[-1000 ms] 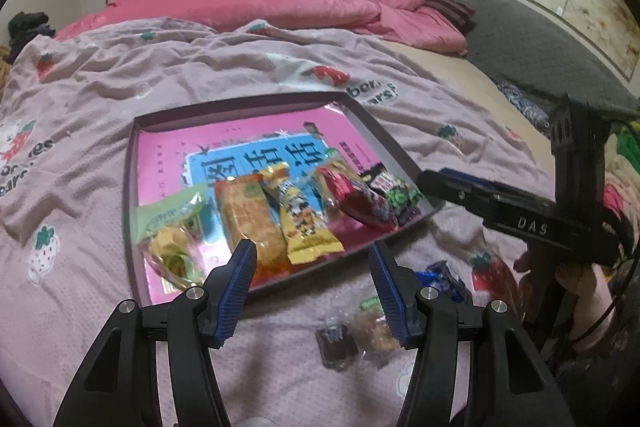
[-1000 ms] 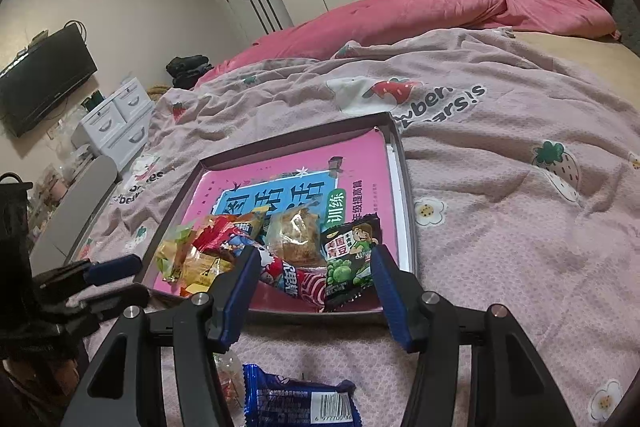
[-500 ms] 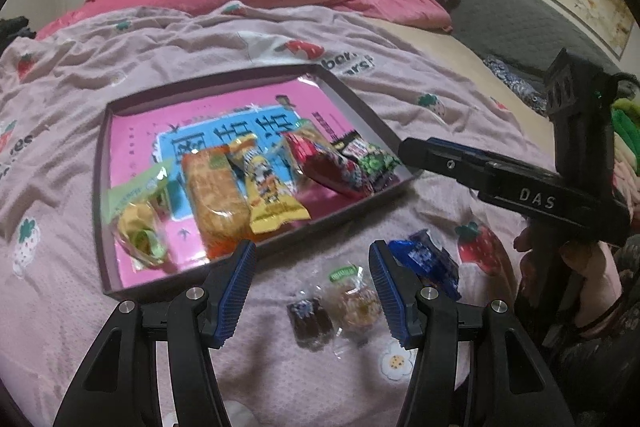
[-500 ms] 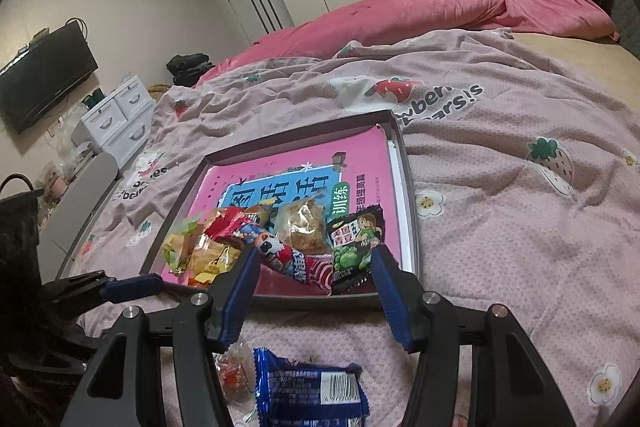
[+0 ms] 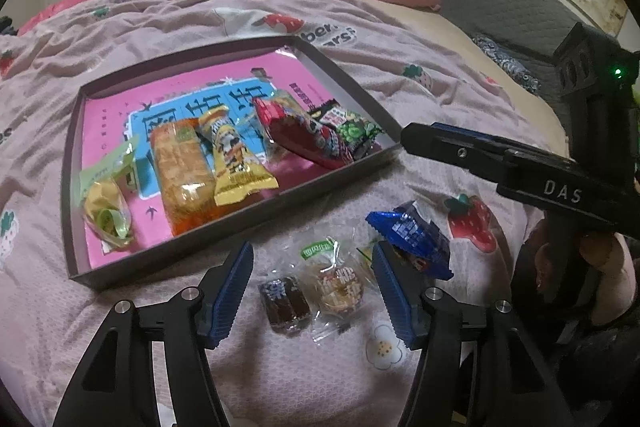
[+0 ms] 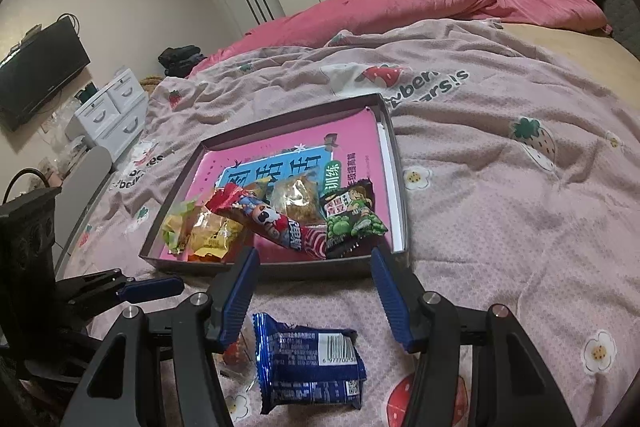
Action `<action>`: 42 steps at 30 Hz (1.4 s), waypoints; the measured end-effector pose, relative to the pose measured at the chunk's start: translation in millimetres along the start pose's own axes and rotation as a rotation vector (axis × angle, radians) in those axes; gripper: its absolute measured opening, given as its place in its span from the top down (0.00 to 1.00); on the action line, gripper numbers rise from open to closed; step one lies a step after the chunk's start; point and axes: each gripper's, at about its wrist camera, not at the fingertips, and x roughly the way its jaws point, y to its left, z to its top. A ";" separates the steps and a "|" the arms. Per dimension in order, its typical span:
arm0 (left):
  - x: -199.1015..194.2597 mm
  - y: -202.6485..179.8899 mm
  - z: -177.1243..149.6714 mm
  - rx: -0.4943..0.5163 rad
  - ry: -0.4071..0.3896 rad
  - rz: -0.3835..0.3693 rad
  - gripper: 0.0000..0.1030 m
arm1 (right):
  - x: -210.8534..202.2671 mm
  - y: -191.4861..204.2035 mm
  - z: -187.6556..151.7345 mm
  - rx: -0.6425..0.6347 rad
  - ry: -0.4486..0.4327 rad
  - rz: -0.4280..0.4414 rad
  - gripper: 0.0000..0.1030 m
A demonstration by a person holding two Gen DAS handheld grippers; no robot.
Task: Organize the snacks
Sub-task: 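Move right gripper to the blue biscuit packet while left gripper approaches a clear candy bag, then grasp the blue biscuit packet with right gripper while left gripper grasps the clear candy bag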
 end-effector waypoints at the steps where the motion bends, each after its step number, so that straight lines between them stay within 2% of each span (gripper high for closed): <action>1: 1.8 -0.2 -0.8 0.001 0.005 -0.002 0.38 | -0.6 -0.4 -0.9 0.003 0.004 -0.002 0.44; 10: 14.3 -1.9 -2.5 -0.008 0.024 0.004 0.38 | -0.1 -2.6 -14.8 0.039 0.080 -0.030 0.44; 21: 22.4 2.0 -2.0 -0.031 0.040 0.008 0.38 | 6.2 -0.1 -32.7 0.050 0.184 0.009 0.44; 27: 24.6 3.0 -0.7 -0.035 0.043 0.009 0.38 | 13.1 4.0 -39.9 0.028 0.230 -0.006 0.44; 35: 28.1 2.4 0.3 -0.034 0.050 0.013 0.38 | 26.4 -1.0 -43.7 0.040 0.275 -0.002 0.34; 42: 31.9 3.2 0.4 -0.040 0.059 0.011 0.38 | 36.6 -12.0 -43.6 0.090 0.284 0.027 0.33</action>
